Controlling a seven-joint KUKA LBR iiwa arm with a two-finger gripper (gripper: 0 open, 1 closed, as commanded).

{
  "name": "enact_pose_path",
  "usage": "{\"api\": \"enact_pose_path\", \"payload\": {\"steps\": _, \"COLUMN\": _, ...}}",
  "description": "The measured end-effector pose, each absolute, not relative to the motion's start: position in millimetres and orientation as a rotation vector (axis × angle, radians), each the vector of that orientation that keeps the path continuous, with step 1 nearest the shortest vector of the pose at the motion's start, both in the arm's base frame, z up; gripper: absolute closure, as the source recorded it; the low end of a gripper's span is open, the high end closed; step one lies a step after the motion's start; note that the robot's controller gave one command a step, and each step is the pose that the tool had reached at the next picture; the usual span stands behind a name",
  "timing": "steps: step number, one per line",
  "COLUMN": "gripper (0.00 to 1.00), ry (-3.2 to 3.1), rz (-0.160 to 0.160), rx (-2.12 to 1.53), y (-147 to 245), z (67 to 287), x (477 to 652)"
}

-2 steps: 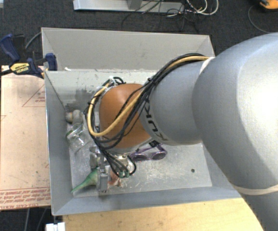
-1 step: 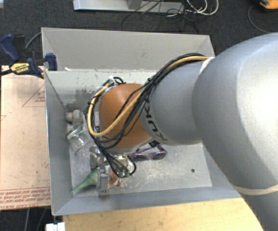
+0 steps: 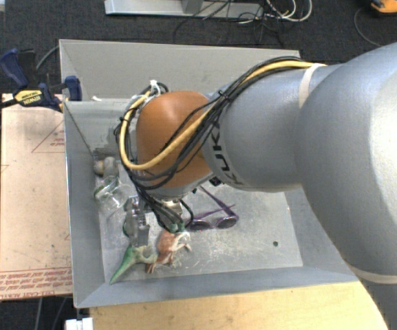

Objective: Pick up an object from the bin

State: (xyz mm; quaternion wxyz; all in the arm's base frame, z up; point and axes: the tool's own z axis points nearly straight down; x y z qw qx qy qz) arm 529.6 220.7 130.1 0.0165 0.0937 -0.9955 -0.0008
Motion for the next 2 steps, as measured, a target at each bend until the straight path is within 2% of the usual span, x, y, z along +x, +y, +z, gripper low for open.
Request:
{"api": "enact_pose_path", "payload": {"steps": 1, "gripper": 0.00, "ry": -3.095, "rz": -0.003, "rx": 0.291, "y": 220.7, "z": 130.0, "x": 529.6}}
{"api": "enact_pose_path", "payload": {"steps": 2, "gripper": 0.00, "ry": -3.095, "rz": -0.002, "rx": 0.291, "y": 220.7, "z": 130.0, "x": 529.6}}
